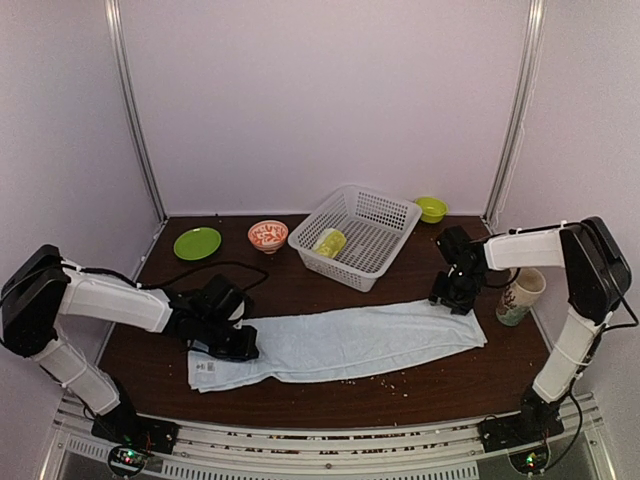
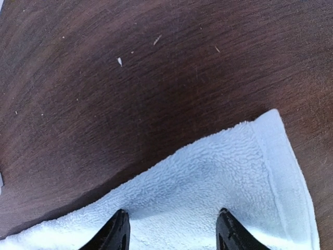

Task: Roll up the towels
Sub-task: Smooth out the towel at the center of the board.

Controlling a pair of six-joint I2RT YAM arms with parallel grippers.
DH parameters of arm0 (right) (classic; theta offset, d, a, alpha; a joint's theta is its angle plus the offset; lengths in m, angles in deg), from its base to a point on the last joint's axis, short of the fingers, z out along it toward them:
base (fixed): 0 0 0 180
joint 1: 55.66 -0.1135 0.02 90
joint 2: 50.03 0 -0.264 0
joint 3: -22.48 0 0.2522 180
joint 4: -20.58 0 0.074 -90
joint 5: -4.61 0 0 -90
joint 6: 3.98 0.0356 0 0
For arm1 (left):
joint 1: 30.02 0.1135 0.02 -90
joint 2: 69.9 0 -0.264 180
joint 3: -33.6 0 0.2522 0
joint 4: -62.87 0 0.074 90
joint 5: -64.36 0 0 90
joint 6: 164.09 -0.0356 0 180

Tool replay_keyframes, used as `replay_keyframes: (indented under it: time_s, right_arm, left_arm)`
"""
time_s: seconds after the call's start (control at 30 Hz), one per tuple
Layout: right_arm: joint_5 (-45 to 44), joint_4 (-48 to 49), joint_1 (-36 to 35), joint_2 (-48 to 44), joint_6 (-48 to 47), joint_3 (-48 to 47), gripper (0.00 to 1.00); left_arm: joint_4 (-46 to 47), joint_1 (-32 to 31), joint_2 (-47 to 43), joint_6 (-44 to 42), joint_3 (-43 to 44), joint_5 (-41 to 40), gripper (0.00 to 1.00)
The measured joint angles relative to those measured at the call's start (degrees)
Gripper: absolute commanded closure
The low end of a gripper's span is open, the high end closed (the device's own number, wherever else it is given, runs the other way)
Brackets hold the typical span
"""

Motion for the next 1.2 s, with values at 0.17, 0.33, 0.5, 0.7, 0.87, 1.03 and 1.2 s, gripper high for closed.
replay_keyframes:
  time_s: [0.17, 0.33, 0.5, 0.7, 0.87, 1.03, 1.2]
  right_arm:
    - [0.39, -1.97, 0.0, -1.75, -1.81, -0.61, 0.37]
    - [0.87, -2.99, -0.9, -7.87, -3.54, -0.61, 0.36]
    - [1.01, -3.02, -3.91, -14.47, -5.49, -0.26, 0.37]
    - [0.79, -2.95, -10.08, -21.66, -8.52, 4.63, 0.4]
    - [-0.33, -3.23, -12.63, -25.18, -9.51, 8.83, 0.45]
    - [-1.01, -3.23, -12.61, -27.23, -9.42, 13.64, 0.58]
    - [-1.49, -3.37, -14.08, -27.21, -10.03, 15.56, 0.61]
  left_arm:
    - [-0.57, 6.78, 3.65, -4.07, 4.39, 0.96, 1.0]
    - [-6.1, 12.15, 4.74, -8.22, 7.78, -1.49, 1.0]
    - [-13.99, 13.9, 3.76, -10.86, 9.29, -5.97, 1.0]
    - [-23.19, 13.4, -4.68, -10.69, 5.03, -7.04, 1.0]
    - [-28.7, 10.05, -13.44, -8.83, 6.49, -6.73, 0.94]
    - [-29.33, 6.38, -13.42, -7.72, 12.44, -6.47, 0.94]
    - [-27.41, 2.84, -8.55, -6.93, 15.41, -5.86, 0.95]
